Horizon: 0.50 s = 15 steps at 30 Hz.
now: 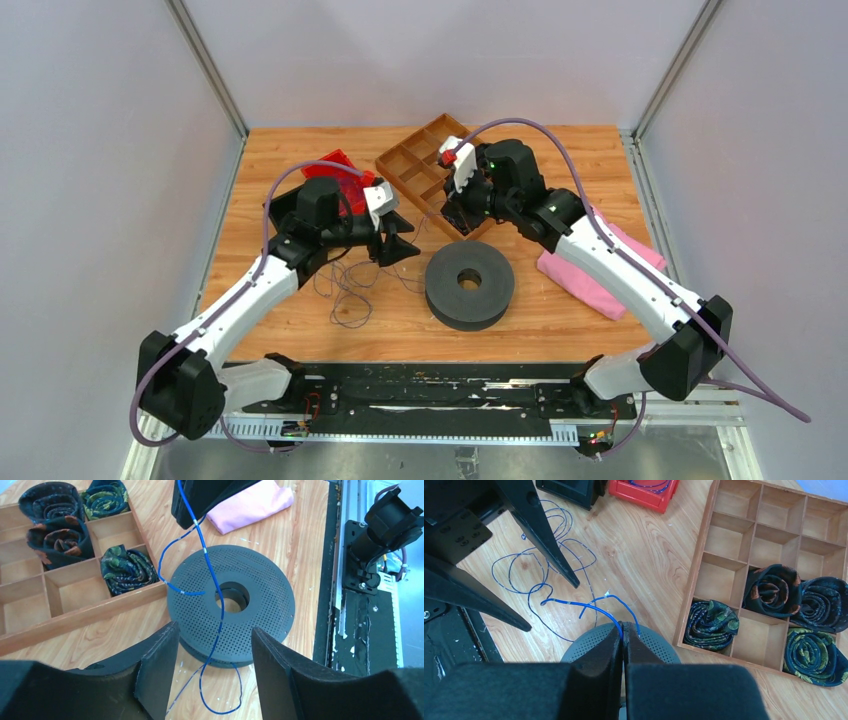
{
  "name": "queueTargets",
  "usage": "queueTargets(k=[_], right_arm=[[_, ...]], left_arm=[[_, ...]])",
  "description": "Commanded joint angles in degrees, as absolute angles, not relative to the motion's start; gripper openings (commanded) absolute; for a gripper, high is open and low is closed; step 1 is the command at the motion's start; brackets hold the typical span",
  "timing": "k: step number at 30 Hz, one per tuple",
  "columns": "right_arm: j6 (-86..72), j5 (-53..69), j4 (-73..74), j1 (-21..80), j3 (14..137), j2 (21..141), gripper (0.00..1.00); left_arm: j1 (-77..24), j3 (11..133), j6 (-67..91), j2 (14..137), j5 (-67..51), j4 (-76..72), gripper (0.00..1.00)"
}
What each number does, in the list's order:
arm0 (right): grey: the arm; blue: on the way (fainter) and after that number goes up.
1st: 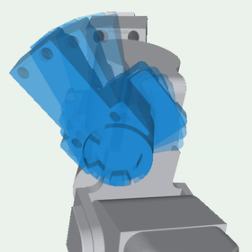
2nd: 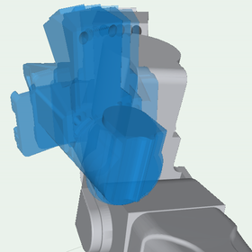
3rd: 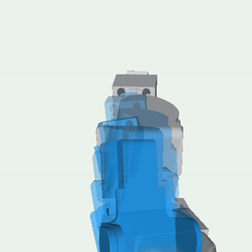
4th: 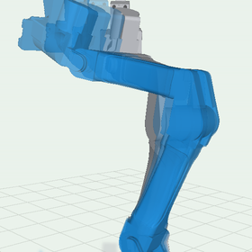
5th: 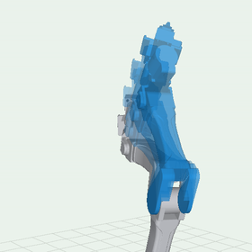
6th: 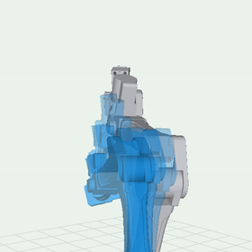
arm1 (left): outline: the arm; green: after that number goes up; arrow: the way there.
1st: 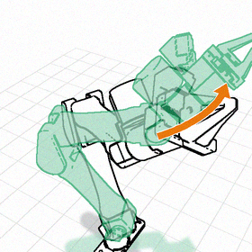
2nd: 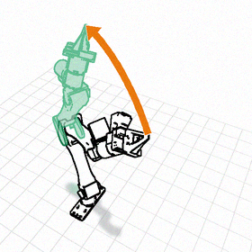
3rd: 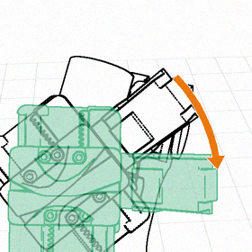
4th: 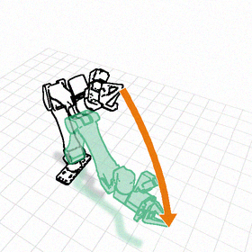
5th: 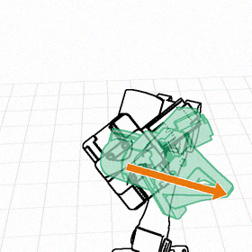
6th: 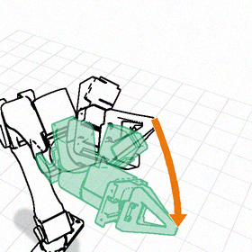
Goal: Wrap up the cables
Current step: Adjust the cable at the center of the board.
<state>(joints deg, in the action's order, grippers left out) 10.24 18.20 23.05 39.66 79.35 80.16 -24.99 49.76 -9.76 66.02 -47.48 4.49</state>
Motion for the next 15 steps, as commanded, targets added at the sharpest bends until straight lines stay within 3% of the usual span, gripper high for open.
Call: queueTargets(k=[1,11,15], right_arm=[[9.56,20.08,23.89,40.31,80.53,80.65,0.01],[10.88,21.84,24.21,40.75,78.83,81.74,0.01],[11.55,21.95,24.46,41.12,78.54,81.91,0.01]], left_arm=[[-26.59,51.92,-6.60,67.79,-47.34,-0.31,0.58],[-26.70,54.76,-0.25,70.00,-46.79,-3.55,0.57],[-26.69,55.65,0.50,70.75,-46.65,-3.67,0.47]])
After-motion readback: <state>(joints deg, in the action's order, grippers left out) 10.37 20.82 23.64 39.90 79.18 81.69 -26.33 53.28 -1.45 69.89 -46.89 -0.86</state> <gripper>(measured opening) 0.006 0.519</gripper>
